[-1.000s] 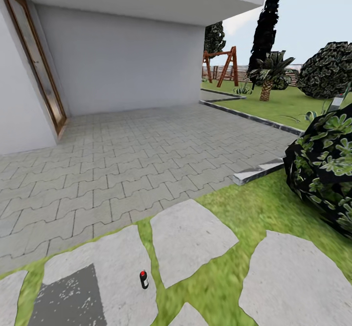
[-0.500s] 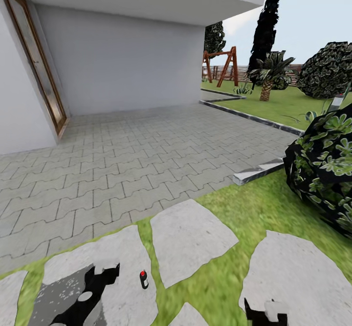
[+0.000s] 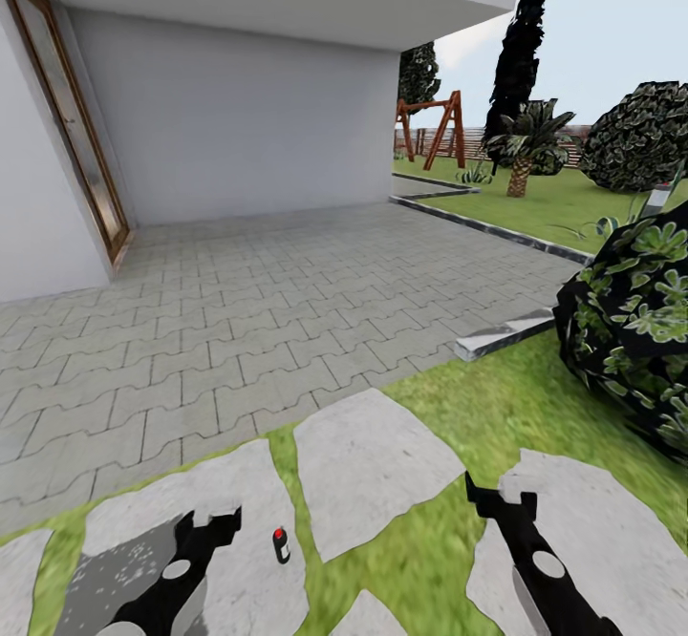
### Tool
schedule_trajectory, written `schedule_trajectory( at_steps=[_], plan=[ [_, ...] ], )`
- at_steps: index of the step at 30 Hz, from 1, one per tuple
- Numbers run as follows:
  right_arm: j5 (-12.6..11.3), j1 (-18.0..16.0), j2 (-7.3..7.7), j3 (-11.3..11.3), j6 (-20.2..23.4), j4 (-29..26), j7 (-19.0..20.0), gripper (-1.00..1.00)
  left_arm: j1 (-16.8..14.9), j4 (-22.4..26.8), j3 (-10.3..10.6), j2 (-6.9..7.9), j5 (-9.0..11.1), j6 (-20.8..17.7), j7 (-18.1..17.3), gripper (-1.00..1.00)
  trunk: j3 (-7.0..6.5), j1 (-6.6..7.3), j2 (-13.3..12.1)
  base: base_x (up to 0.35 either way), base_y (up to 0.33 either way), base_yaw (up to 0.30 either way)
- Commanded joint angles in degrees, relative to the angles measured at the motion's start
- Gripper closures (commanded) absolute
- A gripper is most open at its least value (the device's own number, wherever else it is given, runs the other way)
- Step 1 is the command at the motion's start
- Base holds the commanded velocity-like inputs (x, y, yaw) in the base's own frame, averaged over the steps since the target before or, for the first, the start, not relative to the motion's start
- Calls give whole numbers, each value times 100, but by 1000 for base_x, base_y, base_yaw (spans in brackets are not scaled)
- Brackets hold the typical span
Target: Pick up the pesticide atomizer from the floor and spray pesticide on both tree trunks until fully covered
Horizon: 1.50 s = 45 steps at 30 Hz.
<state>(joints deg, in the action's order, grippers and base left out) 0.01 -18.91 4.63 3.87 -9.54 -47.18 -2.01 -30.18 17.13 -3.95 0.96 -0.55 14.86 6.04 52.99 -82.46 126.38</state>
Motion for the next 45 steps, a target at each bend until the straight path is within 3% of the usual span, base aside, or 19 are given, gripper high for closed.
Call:
schedule_trajectory(
  at_steps=[1,16,31,45],
  plan=[
    [0,-5,2,-12,-10,4,-18,-100,-4,0,-14,-7,-2,13,-9,-100,3,1,2,0,0,-177],
    [5,-9,3,-9,-4,-6,-19,-100,0,18,51,0,9,31,-50,-100,-22,1,2,90,0,-269],
    [-1,-12,3,-16,-4,-28,-19,-100,-3,18,60,-11,4,43,-58,-100,-23,1,2,131,0,-20],
    [-18,-14,3,8,-4,-37,-19,-100,-40,10,111,-10,-147,35,-51,-100,312,-306,563,0,0,-1]
  ],
)
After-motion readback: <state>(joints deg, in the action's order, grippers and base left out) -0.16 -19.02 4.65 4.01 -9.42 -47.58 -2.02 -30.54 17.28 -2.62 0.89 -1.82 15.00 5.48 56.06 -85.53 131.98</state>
